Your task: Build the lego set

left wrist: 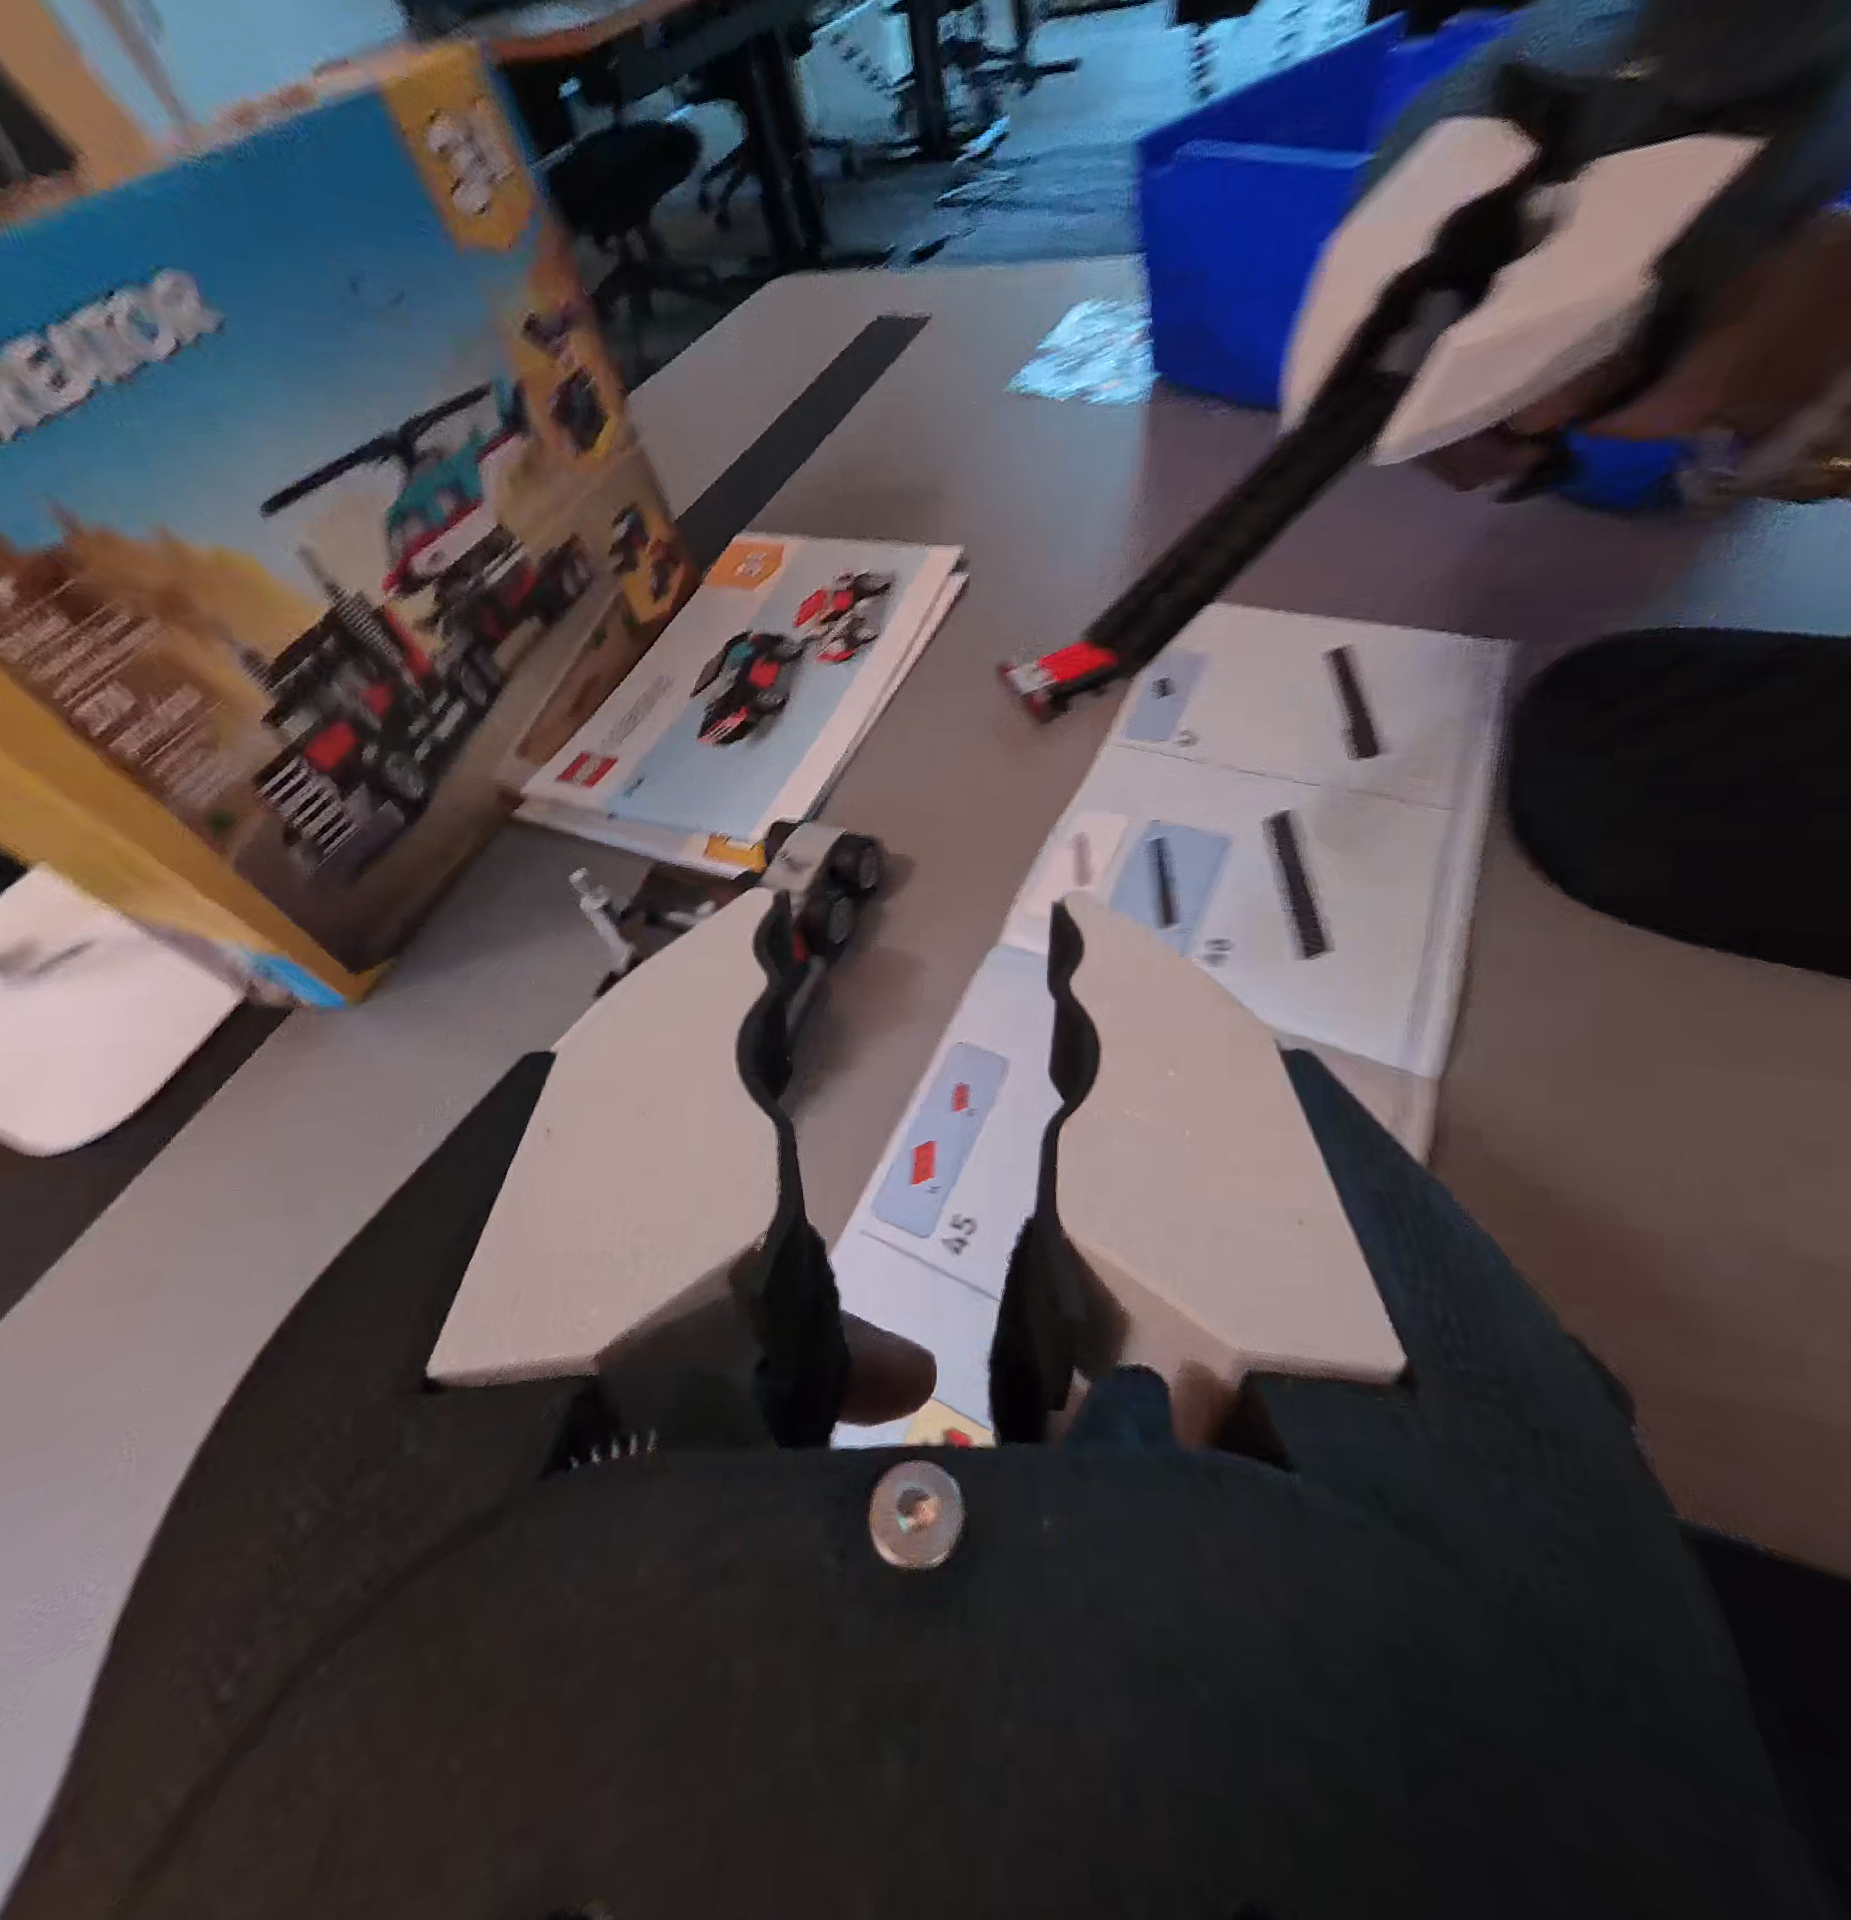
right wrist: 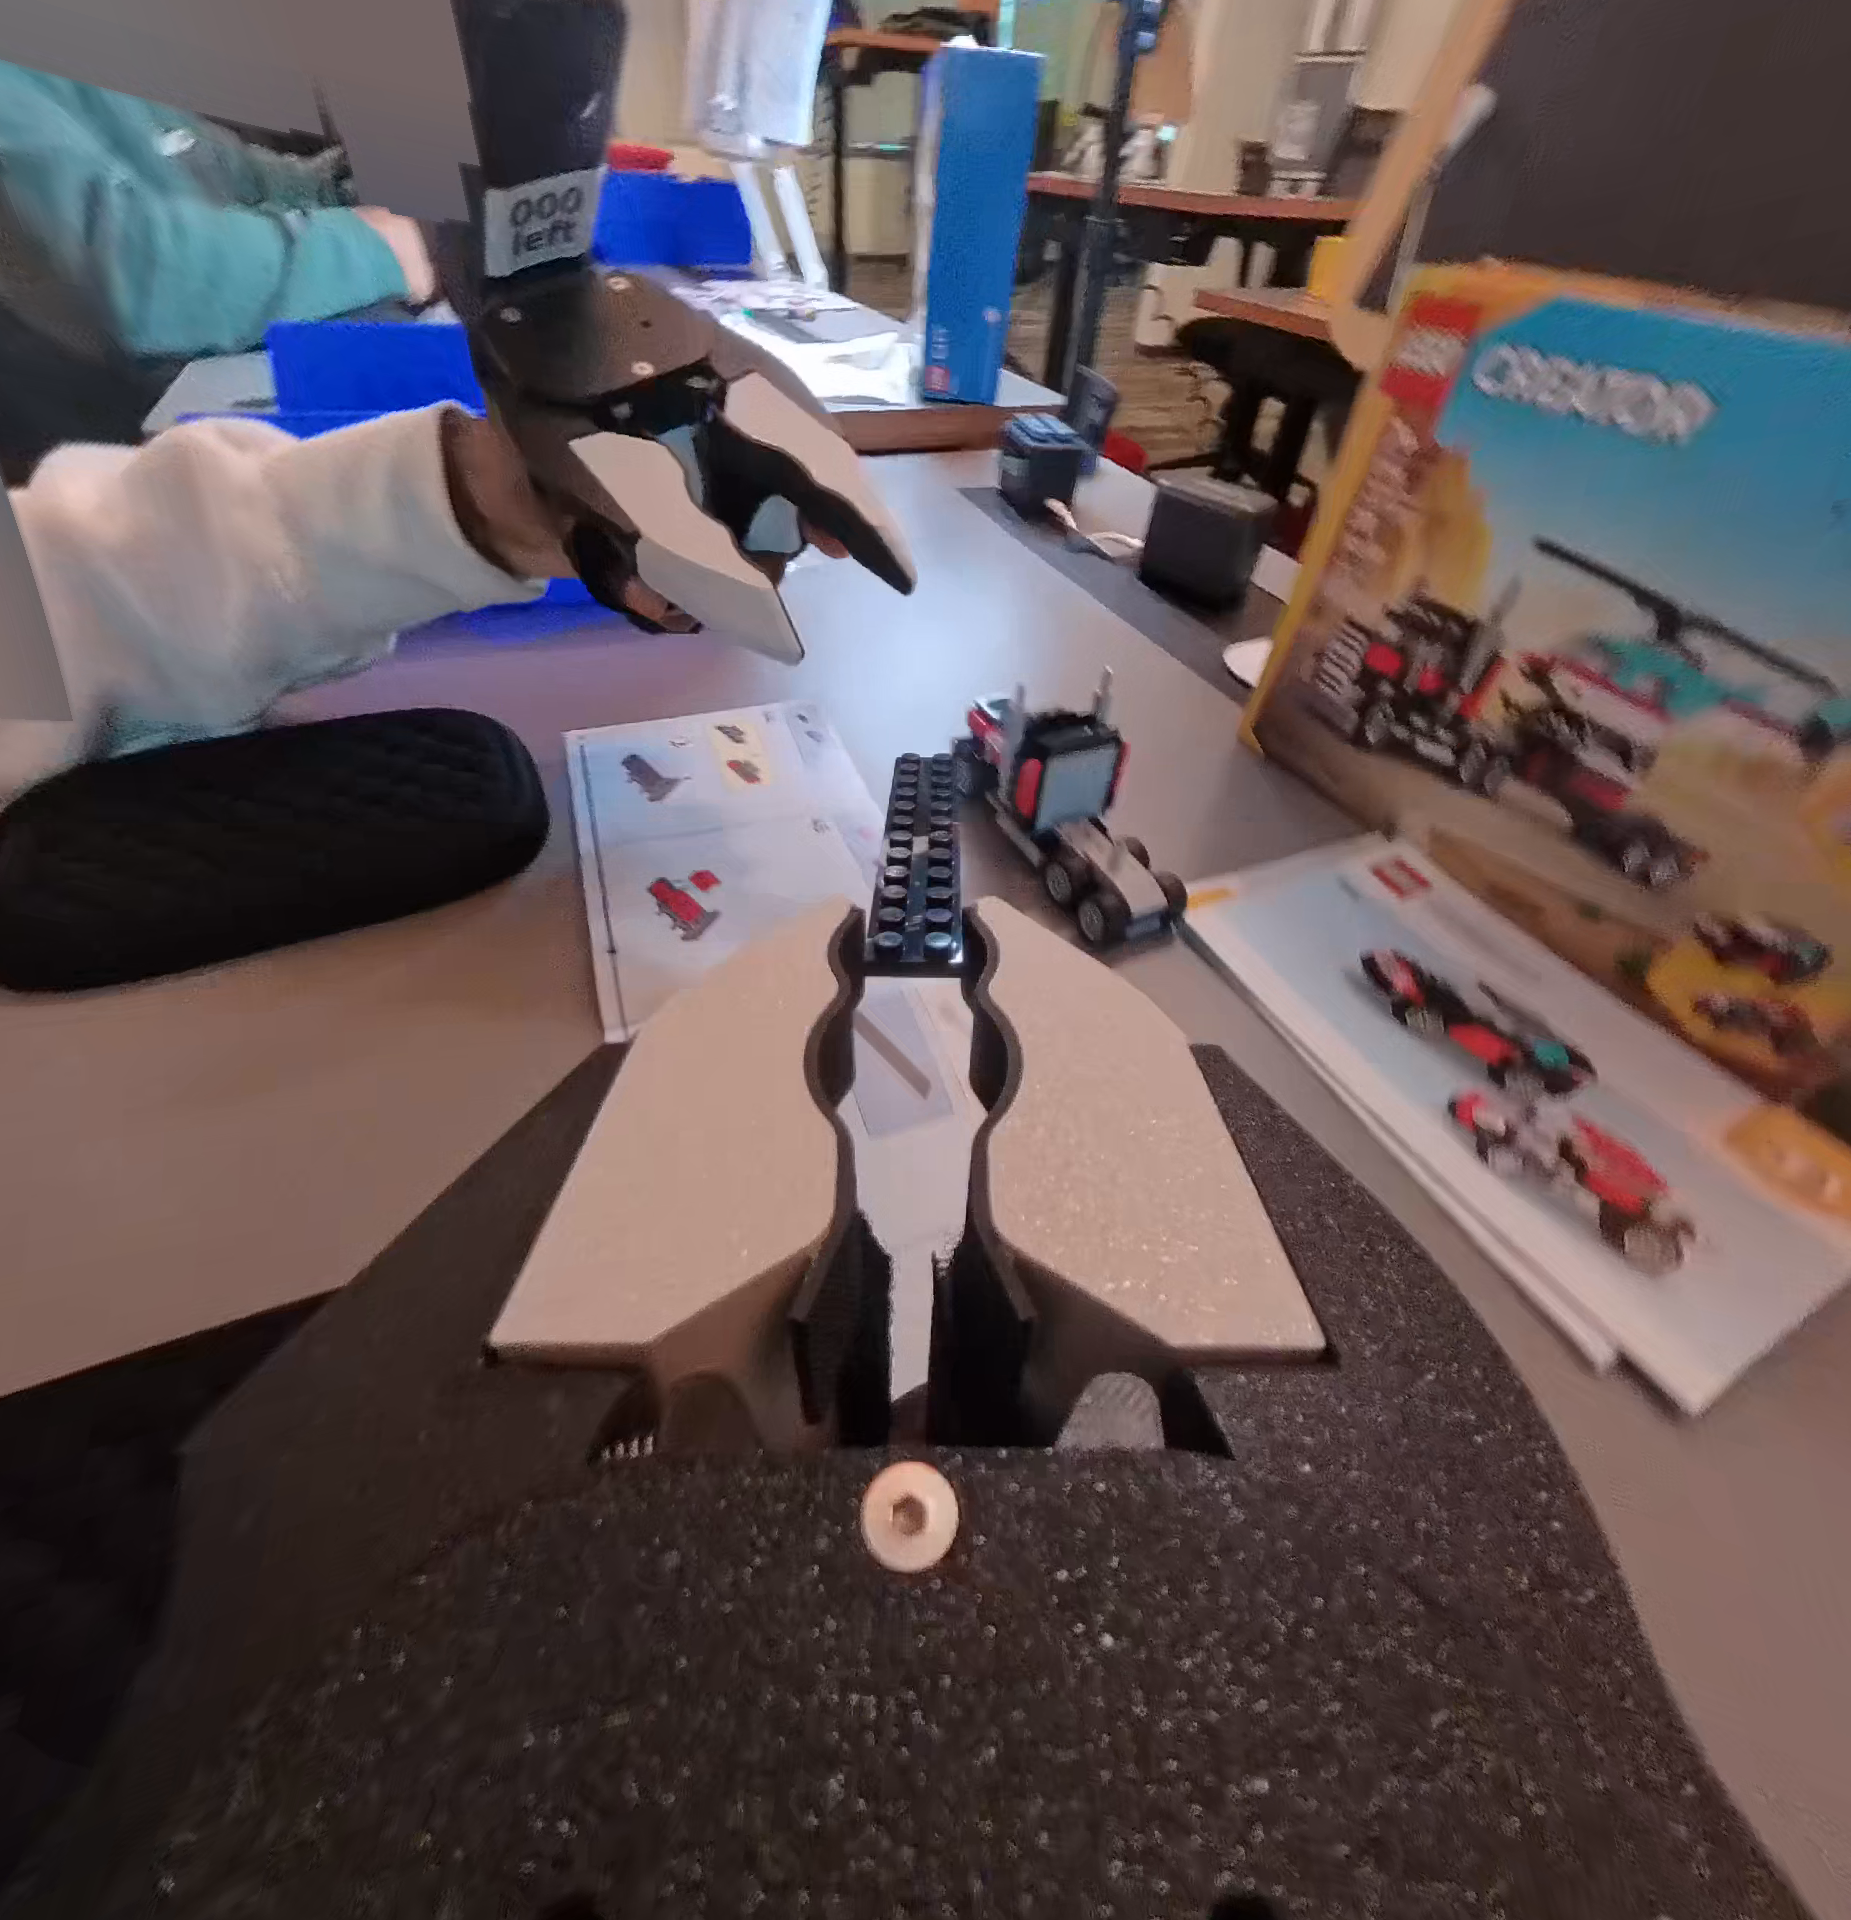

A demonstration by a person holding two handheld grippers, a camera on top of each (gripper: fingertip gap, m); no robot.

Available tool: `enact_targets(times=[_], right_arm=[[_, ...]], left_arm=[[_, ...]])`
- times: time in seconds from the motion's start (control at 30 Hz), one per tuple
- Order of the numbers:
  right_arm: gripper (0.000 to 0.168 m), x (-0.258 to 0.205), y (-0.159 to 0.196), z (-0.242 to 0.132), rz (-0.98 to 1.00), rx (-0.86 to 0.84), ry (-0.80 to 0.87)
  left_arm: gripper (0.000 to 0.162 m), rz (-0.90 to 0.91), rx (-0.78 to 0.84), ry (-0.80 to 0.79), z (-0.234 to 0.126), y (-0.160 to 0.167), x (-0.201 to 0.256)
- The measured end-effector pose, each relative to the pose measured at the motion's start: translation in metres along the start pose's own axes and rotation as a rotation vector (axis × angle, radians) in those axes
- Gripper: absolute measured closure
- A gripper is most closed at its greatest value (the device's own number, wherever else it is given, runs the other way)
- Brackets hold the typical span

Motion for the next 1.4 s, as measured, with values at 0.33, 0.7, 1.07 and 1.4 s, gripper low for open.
enact_targets(times=[0.33,0.7,1.07,1.4], right_arm=[[0.151,0.034,0.036,0.024,0.106,-0.253,-0.074],[0.139,0.064,0.051,0.084,0.014,-0.588,-0.098],[0.122,-0.015,0.053,0.033,-0.007,-0.579,0.017],[0.119,-0.018,0.066,0.018,0.062,-0.491,-0.075]], left_arm=[[0.121,-0.152,-0.062,-0.059,-0.006,0.036,-0.019],[0.131,-0.085,-0.283,-0.001,-0.013,0.065,-0.019],[0.13,-0.072,-0.273,-0.112,-0.018,0.063,-0.025],[0.13,-0.173,-0.085,-0.303,-0.039,0.062,-0.042]])
Point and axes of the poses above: each gripper's, where its closed fingertips meet, z out along the fingers, y out of its underside, x = y × z across the jaws, the point moved 10 cm from there along -z, back along the fingers, and after that the axes turned 3 degrees about y, right-handed, at the moved point
